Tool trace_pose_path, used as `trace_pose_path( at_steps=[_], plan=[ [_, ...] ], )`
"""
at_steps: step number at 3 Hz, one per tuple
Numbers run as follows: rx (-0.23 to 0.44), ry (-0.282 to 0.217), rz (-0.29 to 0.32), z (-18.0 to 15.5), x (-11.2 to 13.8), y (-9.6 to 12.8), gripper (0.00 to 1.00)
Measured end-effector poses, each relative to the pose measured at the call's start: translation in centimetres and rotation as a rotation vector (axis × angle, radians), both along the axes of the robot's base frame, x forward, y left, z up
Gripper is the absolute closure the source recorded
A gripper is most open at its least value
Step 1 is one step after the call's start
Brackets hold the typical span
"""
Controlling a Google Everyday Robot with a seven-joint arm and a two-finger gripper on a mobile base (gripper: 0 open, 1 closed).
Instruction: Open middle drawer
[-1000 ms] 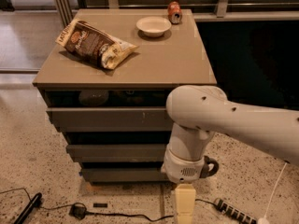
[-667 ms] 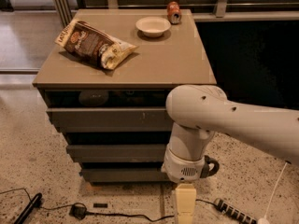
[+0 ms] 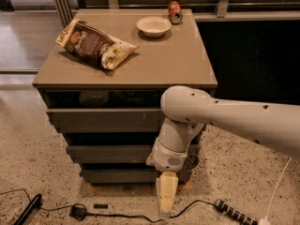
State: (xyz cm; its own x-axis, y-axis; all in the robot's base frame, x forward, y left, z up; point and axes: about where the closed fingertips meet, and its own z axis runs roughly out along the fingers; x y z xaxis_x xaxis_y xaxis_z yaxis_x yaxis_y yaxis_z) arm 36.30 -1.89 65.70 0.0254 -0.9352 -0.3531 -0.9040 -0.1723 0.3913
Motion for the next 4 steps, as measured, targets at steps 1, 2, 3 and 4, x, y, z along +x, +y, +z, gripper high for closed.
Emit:
trace_pose_path(
  at_steps=[1, 2, 3, 4],
  plan=[
    [0.0, 0.0, 0.0, 0.0, 0.0, 0.0, 0.0],
    [0.016, 0.017, -0.011, 0.0, 1.3, -0.2, 0.0],
    [0.043, 0.008, -0.077, 1.0, 4.8, -1.5, 0.0],
    [0.043, -0.001, -0.082, 0.9, 4.9, -1.5, 0.0]
  ],
)
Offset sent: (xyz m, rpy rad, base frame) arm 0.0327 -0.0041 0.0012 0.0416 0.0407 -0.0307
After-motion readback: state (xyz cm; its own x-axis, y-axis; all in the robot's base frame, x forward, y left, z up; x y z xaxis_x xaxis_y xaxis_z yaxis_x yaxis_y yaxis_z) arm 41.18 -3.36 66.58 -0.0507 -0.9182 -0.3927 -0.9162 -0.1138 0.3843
